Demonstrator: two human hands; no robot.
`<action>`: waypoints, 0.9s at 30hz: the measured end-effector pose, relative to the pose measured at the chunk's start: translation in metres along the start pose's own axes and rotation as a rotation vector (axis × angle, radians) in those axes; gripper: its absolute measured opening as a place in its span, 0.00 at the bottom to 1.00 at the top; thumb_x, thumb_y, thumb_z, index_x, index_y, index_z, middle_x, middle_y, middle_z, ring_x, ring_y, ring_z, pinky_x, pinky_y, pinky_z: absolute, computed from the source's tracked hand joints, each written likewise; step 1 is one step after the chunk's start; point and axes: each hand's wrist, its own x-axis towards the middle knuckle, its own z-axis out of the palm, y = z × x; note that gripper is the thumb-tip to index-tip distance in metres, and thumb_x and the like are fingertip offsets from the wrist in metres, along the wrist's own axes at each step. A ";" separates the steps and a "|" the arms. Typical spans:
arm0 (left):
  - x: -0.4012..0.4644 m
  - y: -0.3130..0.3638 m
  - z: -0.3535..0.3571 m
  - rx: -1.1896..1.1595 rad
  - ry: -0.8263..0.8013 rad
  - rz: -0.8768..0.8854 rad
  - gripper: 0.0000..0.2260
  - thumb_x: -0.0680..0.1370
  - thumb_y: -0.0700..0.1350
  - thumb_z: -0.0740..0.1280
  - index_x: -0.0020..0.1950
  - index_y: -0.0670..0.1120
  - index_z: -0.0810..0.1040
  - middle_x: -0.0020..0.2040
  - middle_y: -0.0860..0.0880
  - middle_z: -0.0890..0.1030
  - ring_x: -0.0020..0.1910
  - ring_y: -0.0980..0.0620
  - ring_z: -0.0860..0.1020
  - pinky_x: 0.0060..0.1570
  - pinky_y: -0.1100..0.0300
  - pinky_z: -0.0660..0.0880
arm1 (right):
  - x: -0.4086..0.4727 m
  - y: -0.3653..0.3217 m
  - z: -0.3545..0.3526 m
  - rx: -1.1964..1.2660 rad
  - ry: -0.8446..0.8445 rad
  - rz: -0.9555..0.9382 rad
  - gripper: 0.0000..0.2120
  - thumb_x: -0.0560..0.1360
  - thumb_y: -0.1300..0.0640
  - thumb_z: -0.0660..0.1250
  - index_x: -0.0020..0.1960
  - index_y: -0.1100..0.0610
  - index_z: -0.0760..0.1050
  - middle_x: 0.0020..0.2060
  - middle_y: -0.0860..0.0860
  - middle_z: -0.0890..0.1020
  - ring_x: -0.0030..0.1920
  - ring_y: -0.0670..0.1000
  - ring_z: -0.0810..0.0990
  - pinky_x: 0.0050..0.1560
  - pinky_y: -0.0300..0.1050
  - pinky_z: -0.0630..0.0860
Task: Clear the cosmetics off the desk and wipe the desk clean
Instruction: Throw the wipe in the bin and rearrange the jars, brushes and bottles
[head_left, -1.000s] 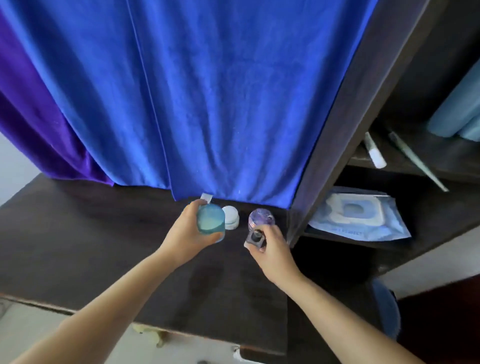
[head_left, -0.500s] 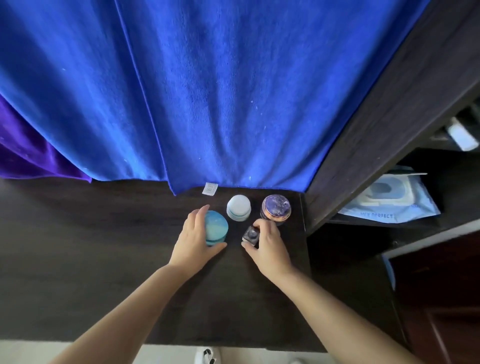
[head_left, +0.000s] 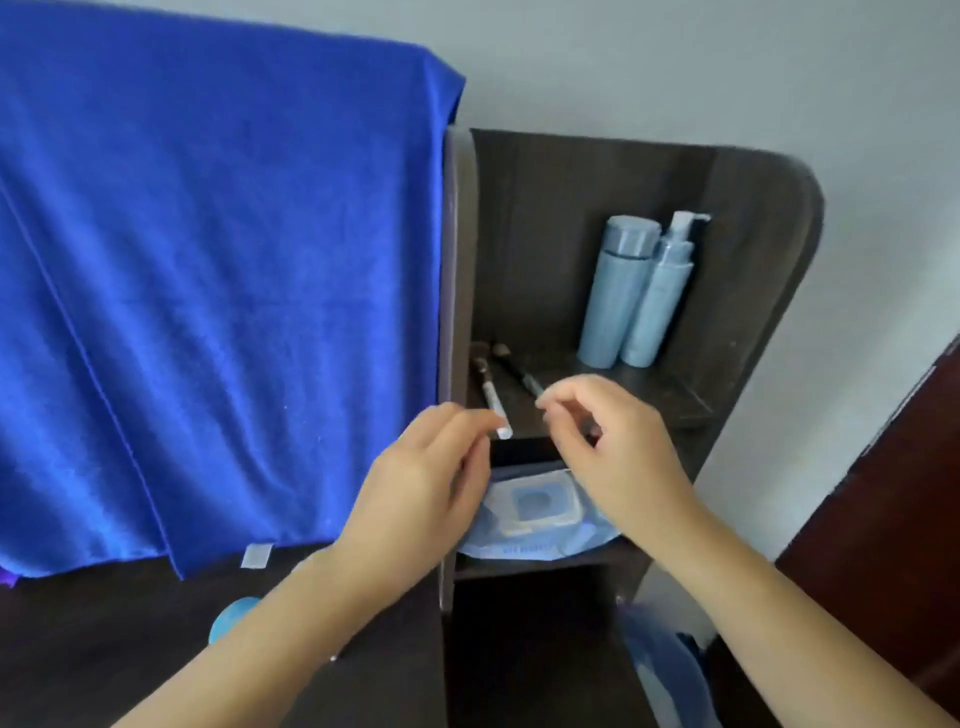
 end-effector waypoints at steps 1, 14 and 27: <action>0.020 0.008 0.014 0.077 0.007 0.009 0.12 0.77 0.43 0.56 0.58 0.44 0.74 0.45 0.48 0.77 0.42 0.53 0.74 0.38 0.59 0.74 | 0.019 0.013 -0.008 -0.051 -0.023 0.054 0.05 0.75 0.57 0.63 0.47 0.54 0.77 0.42 0.49 0.81 0.40 0.48 0.78 0.44 0.45 0.76; 0.105 0.023 0.080 0.864 -0.584 -0.651 0.13 0.76 0.33 0.60 0.60 0.39 0.73 0.57 0.42 0.77 0.54 0.43 0.77 0.44 0.56 0.71 | 0.081 0.075 0.020 -0.250 -0.477 0.256 0.07 0.75 0.57 0.61 0.39 0.59 0.70 0.44 0.59 0.78 0.45 0.59 0.78 0.38 0.45 0.70; -0.069 0.018 -0.026 0.185 0.045 -0.654 0.01 0.74 0.43 0.67 0.43 0.48 0.77 0.34 0.52 0.77 0.35 0.53 0.75 0.38 0.65 0.69 | -0.036 0.001 0.007 0.455 -0.189 0.079 0.04 0.73 0.61 0.68 0.47 0.56 0.75 0.34 0.50 0.77 0.33 0.49 0.74 0.35 0.35 0.73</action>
